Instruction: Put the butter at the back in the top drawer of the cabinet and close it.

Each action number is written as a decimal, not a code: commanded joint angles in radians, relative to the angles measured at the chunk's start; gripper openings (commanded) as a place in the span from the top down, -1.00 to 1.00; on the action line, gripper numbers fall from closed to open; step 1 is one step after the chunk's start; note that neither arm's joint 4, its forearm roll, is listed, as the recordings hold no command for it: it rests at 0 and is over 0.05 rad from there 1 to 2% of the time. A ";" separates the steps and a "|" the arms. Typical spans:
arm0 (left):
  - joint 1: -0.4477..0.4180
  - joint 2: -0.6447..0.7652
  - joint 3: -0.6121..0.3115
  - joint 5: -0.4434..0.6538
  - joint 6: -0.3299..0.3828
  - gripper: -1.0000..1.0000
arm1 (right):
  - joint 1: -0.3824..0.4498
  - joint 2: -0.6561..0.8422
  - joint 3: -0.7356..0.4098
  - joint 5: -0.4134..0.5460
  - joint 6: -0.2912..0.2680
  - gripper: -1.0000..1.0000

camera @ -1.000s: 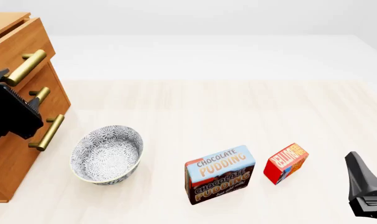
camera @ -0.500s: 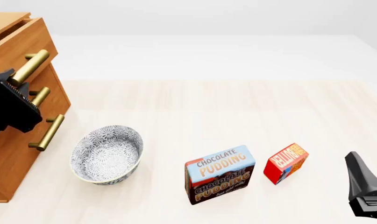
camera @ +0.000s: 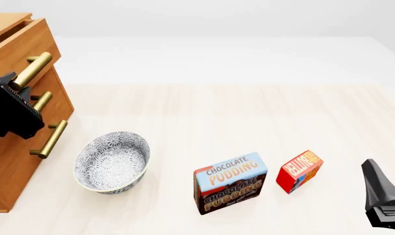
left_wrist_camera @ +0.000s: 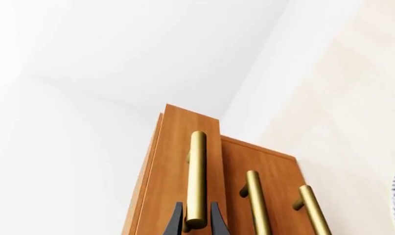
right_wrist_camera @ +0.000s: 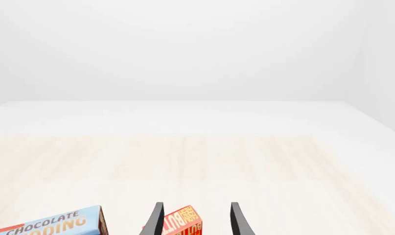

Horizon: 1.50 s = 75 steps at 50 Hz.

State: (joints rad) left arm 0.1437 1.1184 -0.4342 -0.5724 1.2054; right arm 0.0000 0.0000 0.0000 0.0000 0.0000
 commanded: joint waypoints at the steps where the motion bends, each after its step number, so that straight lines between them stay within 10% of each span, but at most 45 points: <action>1: -0.018 0.014 0.021 0.018 0.002 1.00 | 0.000 0.000 0.000 0.000 0.000 -1.00; 75: -0.153 0.060 0.025 -0.029 0.043 1.00 | 0.000 0.000 0.000 0.000 0.000 -1.00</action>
State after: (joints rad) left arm 0.0707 1.1235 -0.4147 -0.6223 1.2362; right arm 0.0000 0.0000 0.0000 0.0000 0.0000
